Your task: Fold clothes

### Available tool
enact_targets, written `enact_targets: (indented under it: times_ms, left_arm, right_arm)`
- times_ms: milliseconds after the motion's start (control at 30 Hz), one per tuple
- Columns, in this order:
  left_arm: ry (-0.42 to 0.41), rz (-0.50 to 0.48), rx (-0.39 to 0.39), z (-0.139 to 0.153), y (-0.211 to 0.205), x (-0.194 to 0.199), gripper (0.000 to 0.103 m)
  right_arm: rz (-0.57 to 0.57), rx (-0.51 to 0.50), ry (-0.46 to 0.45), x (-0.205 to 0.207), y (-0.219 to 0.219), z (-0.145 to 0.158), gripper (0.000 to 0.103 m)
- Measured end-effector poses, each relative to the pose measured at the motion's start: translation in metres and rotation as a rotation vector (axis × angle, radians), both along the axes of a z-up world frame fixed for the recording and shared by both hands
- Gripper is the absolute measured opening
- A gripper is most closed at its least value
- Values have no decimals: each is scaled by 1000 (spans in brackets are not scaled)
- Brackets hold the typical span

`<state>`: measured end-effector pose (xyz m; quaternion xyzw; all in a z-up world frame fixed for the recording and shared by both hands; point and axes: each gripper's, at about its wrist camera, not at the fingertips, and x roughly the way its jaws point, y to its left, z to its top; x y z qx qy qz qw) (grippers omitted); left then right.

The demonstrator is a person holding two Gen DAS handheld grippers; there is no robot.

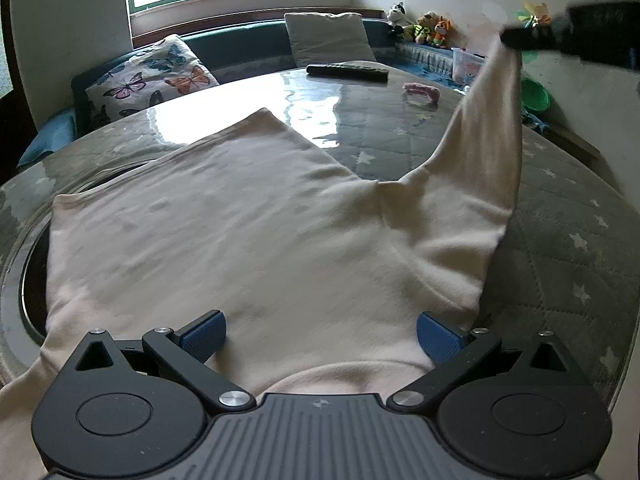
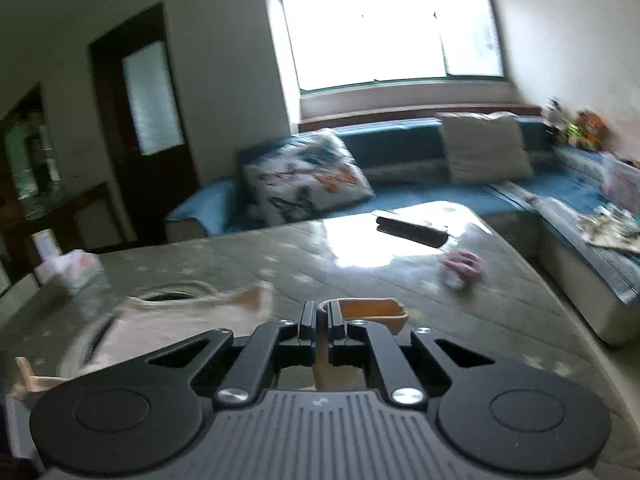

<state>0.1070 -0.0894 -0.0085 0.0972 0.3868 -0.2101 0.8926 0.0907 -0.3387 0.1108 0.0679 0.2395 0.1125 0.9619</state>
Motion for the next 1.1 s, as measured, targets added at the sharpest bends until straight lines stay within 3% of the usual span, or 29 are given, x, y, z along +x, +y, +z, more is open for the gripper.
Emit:
enact_targets:
  times_ms: [500, 867, 1000, 1100]
  left_arm:
    - [-36, 18, -59, 2, 25, -14, 103]
    - [-43, 110, -95, 1, 68, -35, 103]
    - [-49, 135, -105, 1, 79, -43, 103]
    - [-53, 158, -110, 1, 87, -47, 103]
  right_arm:
    - [375, 36, 7, -2, 137, 14, 4]
    - [555, -13, 114, -13, 208, -17, 11]
    - [537, -45, 122, -16, 197, -18, 39]
    - [498, -106, 144, -15, 179, -24, 42]
